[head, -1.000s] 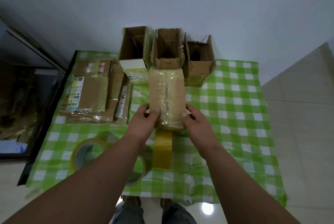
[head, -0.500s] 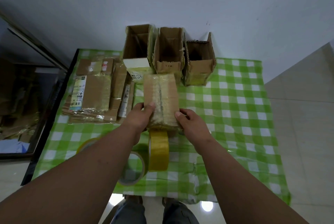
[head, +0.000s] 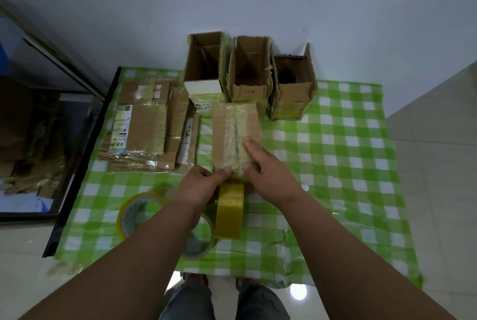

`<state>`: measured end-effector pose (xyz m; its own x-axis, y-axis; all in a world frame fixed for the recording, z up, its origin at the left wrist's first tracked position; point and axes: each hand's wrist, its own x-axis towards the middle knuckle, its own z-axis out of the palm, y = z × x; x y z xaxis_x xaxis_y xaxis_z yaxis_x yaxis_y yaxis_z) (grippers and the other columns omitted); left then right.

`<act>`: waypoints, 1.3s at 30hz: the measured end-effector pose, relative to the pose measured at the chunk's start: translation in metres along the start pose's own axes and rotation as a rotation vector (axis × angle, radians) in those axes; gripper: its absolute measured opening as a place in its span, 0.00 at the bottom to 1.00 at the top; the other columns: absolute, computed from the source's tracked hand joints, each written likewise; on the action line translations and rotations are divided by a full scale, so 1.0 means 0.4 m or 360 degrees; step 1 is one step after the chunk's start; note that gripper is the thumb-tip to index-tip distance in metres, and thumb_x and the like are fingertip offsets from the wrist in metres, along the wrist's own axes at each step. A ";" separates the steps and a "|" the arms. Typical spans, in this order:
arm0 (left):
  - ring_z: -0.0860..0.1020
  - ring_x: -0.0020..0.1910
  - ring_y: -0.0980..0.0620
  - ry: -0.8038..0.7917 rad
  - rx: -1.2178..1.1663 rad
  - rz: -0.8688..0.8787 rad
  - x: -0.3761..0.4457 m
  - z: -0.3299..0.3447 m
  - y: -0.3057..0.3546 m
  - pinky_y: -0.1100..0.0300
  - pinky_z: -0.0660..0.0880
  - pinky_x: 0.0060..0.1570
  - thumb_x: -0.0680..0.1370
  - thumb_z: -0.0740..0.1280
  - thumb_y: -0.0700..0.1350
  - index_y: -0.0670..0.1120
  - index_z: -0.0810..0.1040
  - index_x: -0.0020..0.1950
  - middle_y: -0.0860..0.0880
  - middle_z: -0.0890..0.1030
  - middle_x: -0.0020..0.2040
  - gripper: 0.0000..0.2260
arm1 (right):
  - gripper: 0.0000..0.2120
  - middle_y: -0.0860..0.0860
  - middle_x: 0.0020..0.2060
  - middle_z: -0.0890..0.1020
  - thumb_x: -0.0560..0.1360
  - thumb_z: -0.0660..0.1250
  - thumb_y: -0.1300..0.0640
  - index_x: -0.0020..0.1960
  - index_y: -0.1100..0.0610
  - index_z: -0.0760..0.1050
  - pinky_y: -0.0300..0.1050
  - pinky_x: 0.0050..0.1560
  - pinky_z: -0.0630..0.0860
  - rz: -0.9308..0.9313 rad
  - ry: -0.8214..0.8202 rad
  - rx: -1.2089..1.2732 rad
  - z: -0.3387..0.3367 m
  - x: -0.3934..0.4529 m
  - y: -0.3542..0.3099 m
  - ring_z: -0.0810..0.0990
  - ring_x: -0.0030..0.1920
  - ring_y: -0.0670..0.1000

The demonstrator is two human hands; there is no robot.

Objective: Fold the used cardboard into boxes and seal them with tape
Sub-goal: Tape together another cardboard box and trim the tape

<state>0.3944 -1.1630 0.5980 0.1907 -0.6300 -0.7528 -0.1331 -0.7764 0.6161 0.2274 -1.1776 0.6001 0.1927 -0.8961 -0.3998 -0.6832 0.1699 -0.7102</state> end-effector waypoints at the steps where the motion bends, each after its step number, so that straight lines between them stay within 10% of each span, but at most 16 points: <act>1: 0.80 0.41 0.44 -0.0027 -0.0054 -0.0020 0.000 0.000 -0.002 0.42 0.78 0.55 0.71 0.77 0.51 0.41 0.74 0.52 0.41 0.82 0.44 0.20 | 0.28 0.48 0.79 0.57 0.83 0.59 0.52 0.80 0.44 0.53 0.44 0.72 0.62 0.0007 -0.0014 -0.0005 0.000 0.004 0.001 0.64 0.75 0.53; 13: 0.80 0.41 0.45 -0.0226 -0.0353 -0.0044 -0.028 -0.011 -0.035 0.54 0.78 0.37 0.74 0.74 0.38 0.45 0.73 0.61 0.44 0.80 0.52 0.18 | 0.35 0.61 0.63 0.77 0.83 0.57 0.51 0.80 0.48 0.38 0.51 0.58 0.74 0.0205 0.0004 -0.0064 0.017 0.023 -0.017 0.78 0.57 0.60; 26: 0.83 0.44 0.48 -0.0168 -0.0628 -0.0041 -0.043 0.012 -0.077 0.56 0.79 0.40 0.77 0.70 0.41 0.46 0.81 0.56 0.45 0.85 0.50 0.08 | 0.28 0.40 0.78 0.56 0.84 0.57 0.57 0.79 0.40 0.51 0.36 0.71 0.58 0.0074 -0.0065 0.0491 0.016 -0.006 0.000 0.60 0.76 0.47; 31: 0.83 0.47 0.50 -0.0249 -0.0693 0.0003 -0.048 0.016 -0.091 0.57 0.79 0.39 0.78 0.69 0.39 0.49 0.80 0.59 0.48 0.85 0.54 0.11 | 0.44 0.46 0.78 0.57 0.78 0.69 0.57 0.80 0.42 0.42 0.38 0.69 0.63 0.0063 -0.0210 0.0407 0.005 -0.017 0.008 0.64 0.74 0.48; 39: 0.83 0.51 0.47 -0.0300 -0.0474 -0.0055 -0.047 0.032 -0.073 0.54 0.79 0.46 0.79 0.69 0.48 0.55 0.76 0.67 0.49 0.85 0.53 0.16 | 0.40 0.52 0.79 0.58 0.81 0.64 0.49 0.80 0.44 0.38 0.44 0.71 0.62 0.0087 -0.0103 0.0104 0.015 -0.011 0.020 0.66 0.74 0.54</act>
<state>0.3822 -1.1288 0.5910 0.0038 -0.6171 -0.7869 0.1653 -0.7757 0.6091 0.2253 -1.1697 0.5925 0.2030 -0.8568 -0.4739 -0.6468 0.2460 -0.7219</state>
